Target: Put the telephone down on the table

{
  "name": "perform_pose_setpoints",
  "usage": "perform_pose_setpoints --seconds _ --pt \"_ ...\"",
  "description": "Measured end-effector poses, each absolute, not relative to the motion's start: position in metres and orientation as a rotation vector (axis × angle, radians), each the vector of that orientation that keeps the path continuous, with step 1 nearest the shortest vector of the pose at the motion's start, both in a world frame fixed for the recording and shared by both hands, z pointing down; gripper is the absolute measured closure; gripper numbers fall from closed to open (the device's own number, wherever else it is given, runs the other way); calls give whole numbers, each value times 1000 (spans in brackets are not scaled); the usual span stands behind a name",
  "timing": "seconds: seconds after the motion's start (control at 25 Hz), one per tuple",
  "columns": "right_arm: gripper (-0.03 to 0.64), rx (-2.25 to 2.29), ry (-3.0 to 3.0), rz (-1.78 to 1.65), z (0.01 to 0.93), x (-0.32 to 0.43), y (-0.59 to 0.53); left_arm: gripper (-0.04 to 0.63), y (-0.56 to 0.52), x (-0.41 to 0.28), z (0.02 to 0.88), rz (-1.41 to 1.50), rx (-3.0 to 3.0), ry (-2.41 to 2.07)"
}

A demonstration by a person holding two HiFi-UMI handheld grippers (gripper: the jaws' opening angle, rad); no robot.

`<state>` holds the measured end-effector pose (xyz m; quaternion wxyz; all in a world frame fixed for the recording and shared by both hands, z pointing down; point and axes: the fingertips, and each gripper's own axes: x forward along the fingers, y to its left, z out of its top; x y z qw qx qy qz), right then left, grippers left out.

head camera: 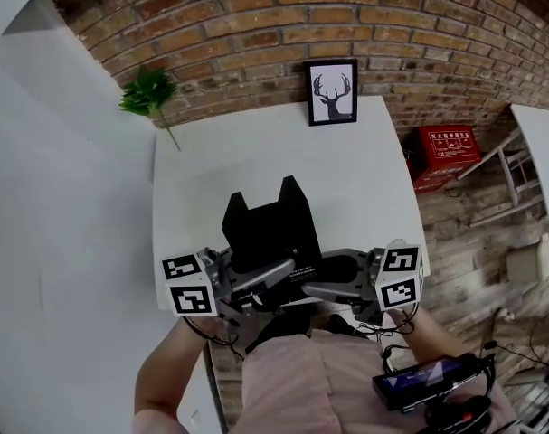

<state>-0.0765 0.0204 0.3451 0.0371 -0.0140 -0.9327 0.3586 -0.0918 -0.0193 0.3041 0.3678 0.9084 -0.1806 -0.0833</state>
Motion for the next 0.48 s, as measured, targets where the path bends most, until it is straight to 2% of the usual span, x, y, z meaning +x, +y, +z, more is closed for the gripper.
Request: perform_pose_setpoints --seconds 0.48 --pt "439 81 -2937 1042 330 -107 -13 434 -51 -116 285 -144 2414 -355"
